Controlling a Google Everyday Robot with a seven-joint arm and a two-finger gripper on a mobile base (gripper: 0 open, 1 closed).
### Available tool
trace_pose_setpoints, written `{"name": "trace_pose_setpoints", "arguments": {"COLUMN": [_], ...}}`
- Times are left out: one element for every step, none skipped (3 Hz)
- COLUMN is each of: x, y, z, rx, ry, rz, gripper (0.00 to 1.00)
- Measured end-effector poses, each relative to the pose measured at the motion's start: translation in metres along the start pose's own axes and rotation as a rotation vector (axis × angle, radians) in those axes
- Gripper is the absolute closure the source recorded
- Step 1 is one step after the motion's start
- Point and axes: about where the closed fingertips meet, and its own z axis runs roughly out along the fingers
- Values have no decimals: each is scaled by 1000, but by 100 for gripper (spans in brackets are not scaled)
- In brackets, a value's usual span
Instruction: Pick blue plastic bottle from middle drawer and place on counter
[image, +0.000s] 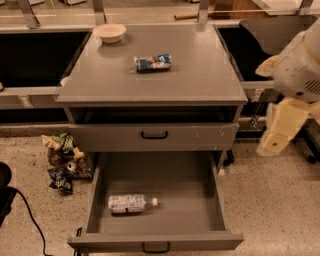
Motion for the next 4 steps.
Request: {"name": "trace_pose_setpoints", "arguments": {"x": [-17,-38,-38,-33], "y": [6,18,18,22], "z": [61,124,125,151], "rx": [-55,-130,-130,-156], "ry": [-117,-240,-240,-224], "rz": [-33,-27,-27,-15], "gripper": [0,0,0,0]}}
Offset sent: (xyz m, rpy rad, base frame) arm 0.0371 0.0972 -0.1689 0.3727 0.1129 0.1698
